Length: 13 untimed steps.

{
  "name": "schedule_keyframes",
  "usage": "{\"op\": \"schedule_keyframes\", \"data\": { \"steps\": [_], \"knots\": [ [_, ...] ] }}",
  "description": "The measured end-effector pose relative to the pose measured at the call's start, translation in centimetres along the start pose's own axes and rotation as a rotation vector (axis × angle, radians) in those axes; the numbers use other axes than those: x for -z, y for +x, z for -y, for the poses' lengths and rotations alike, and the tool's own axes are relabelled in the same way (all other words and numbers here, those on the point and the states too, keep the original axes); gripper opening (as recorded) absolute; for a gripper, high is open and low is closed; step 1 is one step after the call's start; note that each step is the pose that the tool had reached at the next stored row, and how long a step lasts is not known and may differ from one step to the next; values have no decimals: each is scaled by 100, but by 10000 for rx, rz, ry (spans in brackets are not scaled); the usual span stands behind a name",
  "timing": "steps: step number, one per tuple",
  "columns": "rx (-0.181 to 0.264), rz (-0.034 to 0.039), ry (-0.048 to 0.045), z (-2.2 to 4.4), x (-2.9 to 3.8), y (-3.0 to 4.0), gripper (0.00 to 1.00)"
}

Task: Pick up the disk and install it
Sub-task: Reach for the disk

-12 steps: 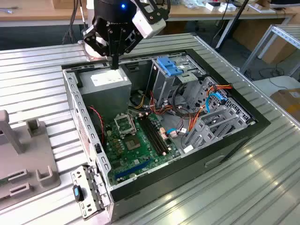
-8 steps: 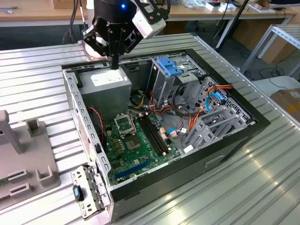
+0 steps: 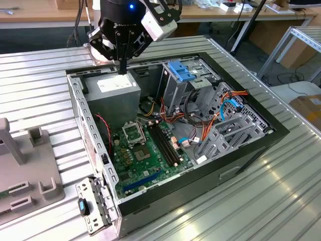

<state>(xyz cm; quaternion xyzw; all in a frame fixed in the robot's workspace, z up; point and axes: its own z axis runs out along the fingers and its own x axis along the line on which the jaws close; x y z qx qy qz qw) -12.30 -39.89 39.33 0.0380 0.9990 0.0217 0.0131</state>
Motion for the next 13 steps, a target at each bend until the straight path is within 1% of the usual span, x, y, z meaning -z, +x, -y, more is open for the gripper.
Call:
{"op": "schedule_keyframes", "data": {
  "steps": [2,5,9,13],
  "knots": [
    [1,0,0,1,0,11,11],
    [2,0,0,4,1,48,11],
    [2,0,0,9,3,122,11],
    [2,0,0,11,4,144,11]
  ]
}}
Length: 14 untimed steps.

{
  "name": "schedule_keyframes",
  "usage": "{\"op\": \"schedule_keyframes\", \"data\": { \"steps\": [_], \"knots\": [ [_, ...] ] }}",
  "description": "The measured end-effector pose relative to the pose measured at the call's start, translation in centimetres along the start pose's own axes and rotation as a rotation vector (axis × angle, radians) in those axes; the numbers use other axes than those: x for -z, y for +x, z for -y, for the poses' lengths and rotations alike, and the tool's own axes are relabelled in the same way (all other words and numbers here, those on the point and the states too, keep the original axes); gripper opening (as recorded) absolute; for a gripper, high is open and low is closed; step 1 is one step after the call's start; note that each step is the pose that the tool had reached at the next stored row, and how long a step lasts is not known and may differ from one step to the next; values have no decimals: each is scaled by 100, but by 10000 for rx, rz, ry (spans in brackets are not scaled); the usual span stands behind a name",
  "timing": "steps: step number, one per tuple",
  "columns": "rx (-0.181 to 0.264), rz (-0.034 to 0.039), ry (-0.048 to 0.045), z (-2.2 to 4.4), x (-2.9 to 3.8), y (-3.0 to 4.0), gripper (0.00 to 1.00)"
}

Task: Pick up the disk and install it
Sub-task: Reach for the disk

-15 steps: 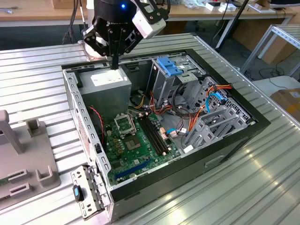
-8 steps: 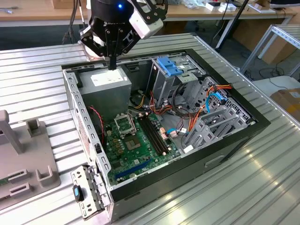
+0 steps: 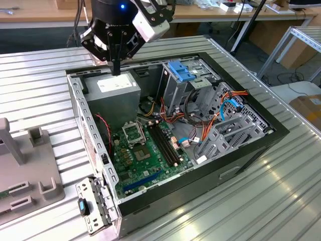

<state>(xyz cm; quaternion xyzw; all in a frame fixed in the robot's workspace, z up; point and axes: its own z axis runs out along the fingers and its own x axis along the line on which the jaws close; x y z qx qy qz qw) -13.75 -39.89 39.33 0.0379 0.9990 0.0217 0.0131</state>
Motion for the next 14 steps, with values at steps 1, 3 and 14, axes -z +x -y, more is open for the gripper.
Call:
{"op": "schedule_keyframes", "data": {
  "steps": [1,3,14],
  "knots": [
    [0,0,0,1,0,14,11],
    [0,0,1,2,1,30,11],
    [0,0,0,15,5,196,11]
  ]
}}
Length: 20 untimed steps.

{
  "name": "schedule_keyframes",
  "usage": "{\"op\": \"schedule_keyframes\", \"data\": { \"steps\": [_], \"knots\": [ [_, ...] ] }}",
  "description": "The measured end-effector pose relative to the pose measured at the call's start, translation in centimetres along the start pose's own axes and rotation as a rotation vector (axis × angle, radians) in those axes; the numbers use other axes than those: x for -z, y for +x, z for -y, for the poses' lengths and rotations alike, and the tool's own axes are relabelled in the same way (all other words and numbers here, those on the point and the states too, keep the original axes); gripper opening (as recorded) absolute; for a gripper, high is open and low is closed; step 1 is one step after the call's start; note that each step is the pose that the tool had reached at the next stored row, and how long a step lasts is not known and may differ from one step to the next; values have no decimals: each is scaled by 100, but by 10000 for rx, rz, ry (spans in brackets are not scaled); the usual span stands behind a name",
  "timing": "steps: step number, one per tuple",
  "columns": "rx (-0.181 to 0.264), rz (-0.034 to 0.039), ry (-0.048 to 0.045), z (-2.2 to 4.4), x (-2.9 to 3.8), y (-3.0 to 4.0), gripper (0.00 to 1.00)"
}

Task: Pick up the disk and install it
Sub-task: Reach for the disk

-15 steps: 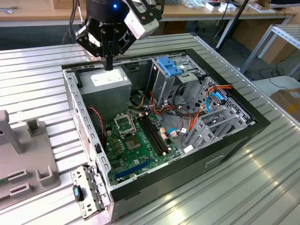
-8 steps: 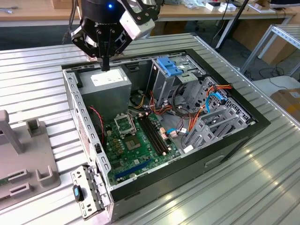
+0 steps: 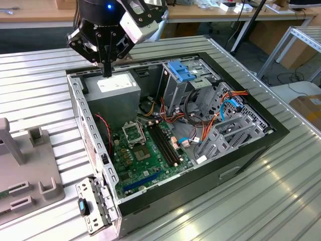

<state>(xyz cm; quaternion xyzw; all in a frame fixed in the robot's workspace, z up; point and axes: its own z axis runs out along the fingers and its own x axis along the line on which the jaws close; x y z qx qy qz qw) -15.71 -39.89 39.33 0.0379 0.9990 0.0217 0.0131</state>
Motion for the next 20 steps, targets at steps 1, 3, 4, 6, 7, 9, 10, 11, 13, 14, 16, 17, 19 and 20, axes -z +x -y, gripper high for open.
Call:
{"op": "schedule_keyframes", "data": {
  "steps": [1,3,4,6,7,9,10,11,13,14,16,17,19,20],
  "knots": [
    [0,0,0,1,0,9,11],
    [0,1,-1,2,0,31,11],
    [0,0,0,3,1,45,11],
    [0,0,0,5,2,70,11],
    [0,0,0,6,2,85,11],
    [0,0,-1,8,2,104,11],
    [0,0,0,8,3,110,11],
    [-1,0,0,9,3,119,11],
    [0,0,0,10,3,131,11],
    [0,0,0,10,3,138,11],
    [0,0,0,13,4,170,11],
    [0,-1,1,14,5,189,11],
    [0,0,-1,17,5,231,11],
    [0,0,0,18,6,241,11]
  ]
}}
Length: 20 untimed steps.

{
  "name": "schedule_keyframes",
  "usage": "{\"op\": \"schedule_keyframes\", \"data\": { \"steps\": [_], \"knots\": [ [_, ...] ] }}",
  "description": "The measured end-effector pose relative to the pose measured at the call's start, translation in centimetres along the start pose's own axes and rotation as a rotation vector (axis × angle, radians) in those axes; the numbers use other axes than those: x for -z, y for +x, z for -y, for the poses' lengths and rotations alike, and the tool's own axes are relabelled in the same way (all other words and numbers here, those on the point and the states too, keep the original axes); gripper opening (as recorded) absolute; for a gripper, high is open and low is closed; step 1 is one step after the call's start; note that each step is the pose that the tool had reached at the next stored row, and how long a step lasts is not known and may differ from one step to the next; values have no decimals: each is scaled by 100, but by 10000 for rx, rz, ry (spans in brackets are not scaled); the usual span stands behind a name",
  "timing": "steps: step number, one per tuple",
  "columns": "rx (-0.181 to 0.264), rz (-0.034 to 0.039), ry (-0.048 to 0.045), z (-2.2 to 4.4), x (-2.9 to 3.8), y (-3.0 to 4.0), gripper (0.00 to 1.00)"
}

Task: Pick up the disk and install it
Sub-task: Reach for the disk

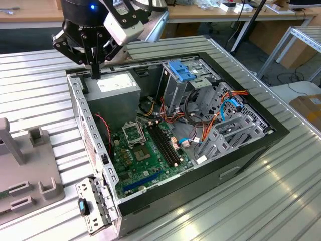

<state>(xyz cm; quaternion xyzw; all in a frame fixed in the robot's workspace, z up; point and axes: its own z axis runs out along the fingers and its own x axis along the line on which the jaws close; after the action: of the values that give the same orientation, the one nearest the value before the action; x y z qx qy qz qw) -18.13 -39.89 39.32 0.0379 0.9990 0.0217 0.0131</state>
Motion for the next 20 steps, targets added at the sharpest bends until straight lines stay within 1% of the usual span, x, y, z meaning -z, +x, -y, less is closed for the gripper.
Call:
{"op": "schedule_keyframes", "data": {
  "steps": [1,4,10,13,15,20],
  "knots": [
    [0,0,1,1,0,8,11],
    [0,1,-1,4,1,62,11],
    [-1,0,0,5,2,69,11],
    [0,0,0,9,3,119,11],
    [1,0,0,13,4,167,11],
    [-1,-1,1,17,7,233,11]
  ]
}}
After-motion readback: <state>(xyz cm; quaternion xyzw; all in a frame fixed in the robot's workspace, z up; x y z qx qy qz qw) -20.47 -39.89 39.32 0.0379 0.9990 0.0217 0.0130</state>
